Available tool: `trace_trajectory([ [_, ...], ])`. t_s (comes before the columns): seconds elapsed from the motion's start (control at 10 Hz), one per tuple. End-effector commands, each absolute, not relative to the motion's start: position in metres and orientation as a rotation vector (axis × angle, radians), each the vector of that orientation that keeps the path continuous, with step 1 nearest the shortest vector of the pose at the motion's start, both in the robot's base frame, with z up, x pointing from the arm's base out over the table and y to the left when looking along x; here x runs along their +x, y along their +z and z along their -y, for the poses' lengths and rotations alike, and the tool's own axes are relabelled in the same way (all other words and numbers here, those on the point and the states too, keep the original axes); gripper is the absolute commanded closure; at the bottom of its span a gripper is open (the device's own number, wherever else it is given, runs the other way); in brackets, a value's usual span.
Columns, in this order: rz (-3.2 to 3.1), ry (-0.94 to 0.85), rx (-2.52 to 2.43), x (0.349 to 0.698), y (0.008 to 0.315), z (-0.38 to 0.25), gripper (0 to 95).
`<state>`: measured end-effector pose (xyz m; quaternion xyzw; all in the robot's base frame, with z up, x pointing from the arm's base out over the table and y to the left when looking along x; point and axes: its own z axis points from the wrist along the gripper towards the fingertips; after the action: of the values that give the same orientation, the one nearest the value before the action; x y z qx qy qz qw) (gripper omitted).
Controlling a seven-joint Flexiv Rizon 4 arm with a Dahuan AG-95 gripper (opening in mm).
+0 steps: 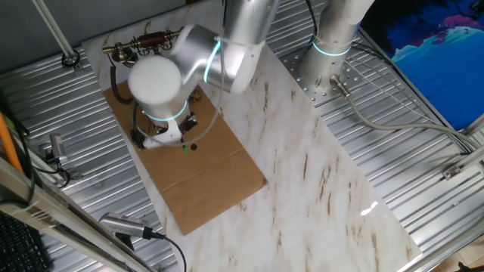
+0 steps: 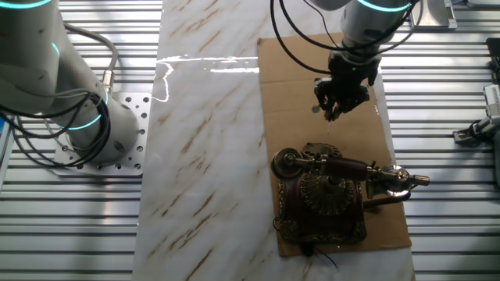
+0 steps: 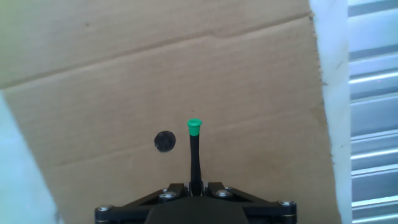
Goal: Dial a number on an old rotary phone
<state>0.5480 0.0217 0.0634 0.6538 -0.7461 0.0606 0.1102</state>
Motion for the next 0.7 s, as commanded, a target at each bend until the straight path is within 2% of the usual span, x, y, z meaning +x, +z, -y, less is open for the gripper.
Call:
trace_trajectory([
  [0.1,2.193,0.145,1.918,0.546,0.071,-0.020,95.0],
  [0.7,2.244,0.009,1.924,0.543,0.091,-0.013,95.0],
])
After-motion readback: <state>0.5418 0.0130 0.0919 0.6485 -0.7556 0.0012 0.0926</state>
